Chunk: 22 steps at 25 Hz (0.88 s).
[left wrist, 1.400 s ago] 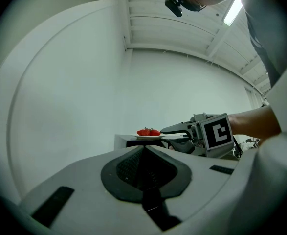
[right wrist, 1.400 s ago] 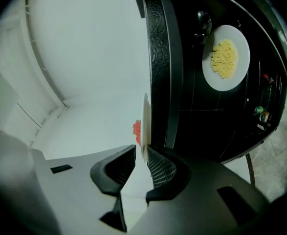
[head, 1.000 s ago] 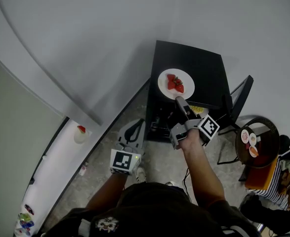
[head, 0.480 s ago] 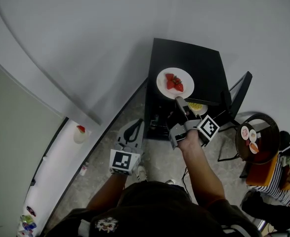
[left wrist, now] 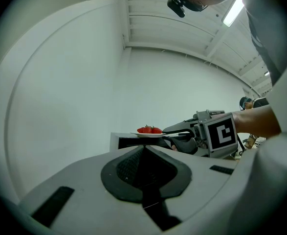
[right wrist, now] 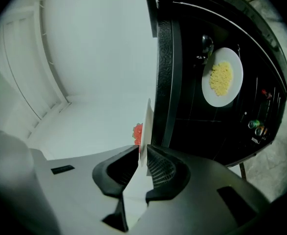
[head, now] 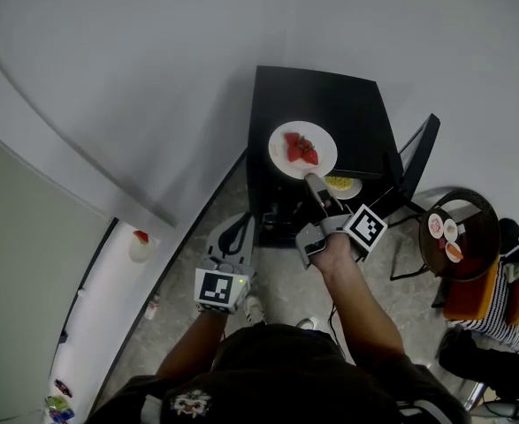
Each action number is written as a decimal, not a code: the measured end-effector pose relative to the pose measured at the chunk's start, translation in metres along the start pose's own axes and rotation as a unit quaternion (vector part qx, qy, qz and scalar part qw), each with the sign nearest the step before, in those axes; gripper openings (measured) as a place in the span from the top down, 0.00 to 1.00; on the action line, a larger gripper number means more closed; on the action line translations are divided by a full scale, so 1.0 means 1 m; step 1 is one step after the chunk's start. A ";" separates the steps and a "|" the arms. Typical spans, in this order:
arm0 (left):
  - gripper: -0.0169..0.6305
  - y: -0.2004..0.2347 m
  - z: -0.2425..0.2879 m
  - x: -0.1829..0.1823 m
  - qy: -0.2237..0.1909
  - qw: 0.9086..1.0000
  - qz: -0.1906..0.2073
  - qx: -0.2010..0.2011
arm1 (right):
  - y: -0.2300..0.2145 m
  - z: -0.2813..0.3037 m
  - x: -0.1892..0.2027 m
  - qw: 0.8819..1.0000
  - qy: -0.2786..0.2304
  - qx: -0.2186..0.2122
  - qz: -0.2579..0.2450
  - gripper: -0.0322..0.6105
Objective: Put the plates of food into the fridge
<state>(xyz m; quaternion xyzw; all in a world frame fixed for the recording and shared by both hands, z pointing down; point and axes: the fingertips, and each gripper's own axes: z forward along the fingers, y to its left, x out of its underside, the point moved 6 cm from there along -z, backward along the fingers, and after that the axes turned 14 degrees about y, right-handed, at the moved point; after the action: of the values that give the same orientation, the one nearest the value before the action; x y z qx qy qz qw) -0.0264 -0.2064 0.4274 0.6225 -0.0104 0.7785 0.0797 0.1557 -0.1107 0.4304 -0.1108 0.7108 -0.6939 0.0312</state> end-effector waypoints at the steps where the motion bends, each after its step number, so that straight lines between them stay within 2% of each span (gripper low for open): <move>1: 0.94 -0.001 0.000 -0.001 -0.001 1.000 0.000 0.001 | 0.001 0.000 -0.001 1.000 -0.001 0.004 -0.002 0.83; 2: 0.94 -0.002 0.000 -0.003 -0.002 1.000 0.001 0.002 | 0.001 -0.001 -0.001 1.000 -0.003 0.008 -0.004 0.74; 6: 0.94 -0.002 -0.006 -0.001 -0.006 1.000 0.001 0.002 | -0.003 -0.003 -0.002 1.000 -0.017 0.021 0.000 0.74; 11: 0.94 -0.008 -0.018 0.008 -0.003 1.000 0.004 -0.003 | 0.000 -0.003 -0.002 1.000 -0.014 0.013 0.003 0.74; 22: 0.94 -0.009 -0.022 0.010 -0.002 1.000 0.010 -0.009 | -0.002 -0.005 -0.002 1.000 -0.020 0.008 0.005 0.88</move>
<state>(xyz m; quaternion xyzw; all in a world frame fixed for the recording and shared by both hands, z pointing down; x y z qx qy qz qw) -0.0488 -0.1934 0.4315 0.6231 -0.0233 0.7780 0.0772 0.1566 -0.1057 0.4327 -0.1210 0.7046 -0.6974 0.0503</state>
